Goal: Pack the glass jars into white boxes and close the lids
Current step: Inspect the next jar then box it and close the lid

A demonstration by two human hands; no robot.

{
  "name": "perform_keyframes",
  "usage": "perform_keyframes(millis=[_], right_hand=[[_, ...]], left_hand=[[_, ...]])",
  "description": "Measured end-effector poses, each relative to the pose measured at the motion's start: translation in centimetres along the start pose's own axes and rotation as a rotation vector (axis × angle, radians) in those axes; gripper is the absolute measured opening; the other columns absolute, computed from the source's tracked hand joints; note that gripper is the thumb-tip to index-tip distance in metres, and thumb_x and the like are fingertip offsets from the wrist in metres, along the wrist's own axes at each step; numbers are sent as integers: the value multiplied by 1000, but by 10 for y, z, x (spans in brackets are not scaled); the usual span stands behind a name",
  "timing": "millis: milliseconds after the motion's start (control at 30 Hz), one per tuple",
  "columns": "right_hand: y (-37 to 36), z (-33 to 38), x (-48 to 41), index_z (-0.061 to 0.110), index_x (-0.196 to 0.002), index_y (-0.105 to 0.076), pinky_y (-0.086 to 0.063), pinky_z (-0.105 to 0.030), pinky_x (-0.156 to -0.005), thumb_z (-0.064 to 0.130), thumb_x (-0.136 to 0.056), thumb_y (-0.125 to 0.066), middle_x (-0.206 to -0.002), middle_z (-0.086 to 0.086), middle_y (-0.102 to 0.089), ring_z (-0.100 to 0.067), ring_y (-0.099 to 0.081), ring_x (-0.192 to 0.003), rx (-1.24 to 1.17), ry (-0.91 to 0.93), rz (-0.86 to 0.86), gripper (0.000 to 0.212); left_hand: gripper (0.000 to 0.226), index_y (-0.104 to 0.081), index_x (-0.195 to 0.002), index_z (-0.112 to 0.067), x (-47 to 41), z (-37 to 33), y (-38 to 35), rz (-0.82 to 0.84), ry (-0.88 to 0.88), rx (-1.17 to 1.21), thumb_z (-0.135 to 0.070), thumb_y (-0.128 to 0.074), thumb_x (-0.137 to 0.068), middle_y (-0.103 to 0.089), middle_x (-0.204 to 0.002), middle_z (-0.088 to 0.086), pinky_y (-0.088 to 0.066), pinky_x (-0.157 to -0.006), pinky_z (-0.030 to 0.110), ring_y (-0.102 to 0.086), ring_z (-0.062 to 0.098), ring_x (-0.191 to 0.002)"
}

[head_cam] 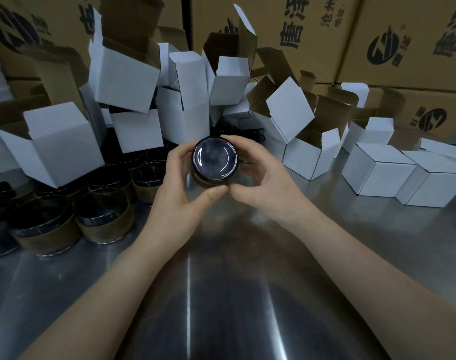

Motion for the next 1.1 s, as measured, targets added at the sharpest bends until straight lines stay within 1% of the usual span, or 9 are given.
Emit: perform_keyframes(millis=[100, 233, 400, 633, 700, 800, 867, 1033, 1100], right_hand=[[0, 2, 0, 31, -132, -48, -42, -37, -111, 8, -76, -67, -132, 15, -55, -7, -49, -129, 17, 25, -2, 64], [-1, 2, 0, 27, -134, -49, -40, -44, -112, 4, -75, -65, -136, 7, -53, -13, -47, -132, 38, 55, 8, 66], [-2, 4, -1, 25, -134, -49, -40, -43, -112, 1, -76, -66, -135, 9, -53, -12, -46, -132, 31, 74, 35, 65], [3, -4, -2, 23, -128, -49, -41, -37, -111, -1, -78, -77, -128, 6, -59, -8, -53, -126, -84, -38, 73, 61], [3, -7, -2, 23, -123, -52, -44, -32, -108, 0, -78, -78, -122, 7, -63, -7, -57, -121, -122, -76, 63, 57], [3, -10, -2, 19, -119, -54, -51, -20, -91, -1, -76, -80, -114, 7, -66, -6, -63, -110, -201, -121, 35, 54], [2, -13, -2, 14, -122, -55, -52, -19, -85, -2, -74, -80, -115, 1, -67, -10, -66, -108, -275, -152, 18, 57], [2, -17, -3, 19, -122, -62, -54, -20, -84, 7, -76, -81, -111, 5, -72, -9, -68, -104, -298, -190, -48, 51], [4, -19, -4, 22, -114, -68, -55, -25, -87, 18, -71, -82, -106, 6, -74, -10, -69, -101, -272, -201, -96, 45]], left_hand=[[69, -36, -132, -30, 0, 2, 0, 10, 0, -11, -28, -76, -76, -55, -133, -13, -41, -108, 31, -50, 5, -129], [72, -31, -133, -29, 1, 4, -3, 28, 21, -20, -26, -75, -76, -53, -133, -9, -40, -110, 35, -49, 6, -128], [73, -29, -134, -26, 1, 3, -4, 40, 33, 0, -22, -74, -76, -52, -132, -8, -38, -112, 34, -49, 6, -128], [72, -40, -136, -21, 2, -1, -4, 48, 76, 63, -43, -70, -74, -54, -135, -10, -37, -113, 39, -47, 8, -131], [70, -45, -136, -19, 2, -2, -5, 47, 98, 96, -42, -70, -75, -57, -133, -7, -38, -112, 40, -50, 9, -129], [65, -50, -132, -15, 1, -2, -5, 28, 147, 153, -35, -74, -75, -62, -128, -3, -42, -109, 44, -55, 11, -124], [66, -52, -130, -14, 2, -2, -5, 17, 171, 173, -37, -75, -73, -63, -126, -2, -43, -108, 44, -57, 11, -122], [64, -49, -124, -19, 3, -4, -3, -72, 185, 159, -40, -76, -70, -64, -122, -1, -46, -105, 42, -59, 12, -118], [53, -50, -113, -25, 4, -7, 2, -148, 155, 39, -42, -77, -70, -62, -117, -8, -46, -103, 33, -58, 6, -114]])
Point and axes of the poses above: each hand's wrist, its own x-axis away from the middle knuckle, its own y-axis out of the back of the hand, z = x × y, the point moved 6 cm from there along -x, towards the middle knuckle
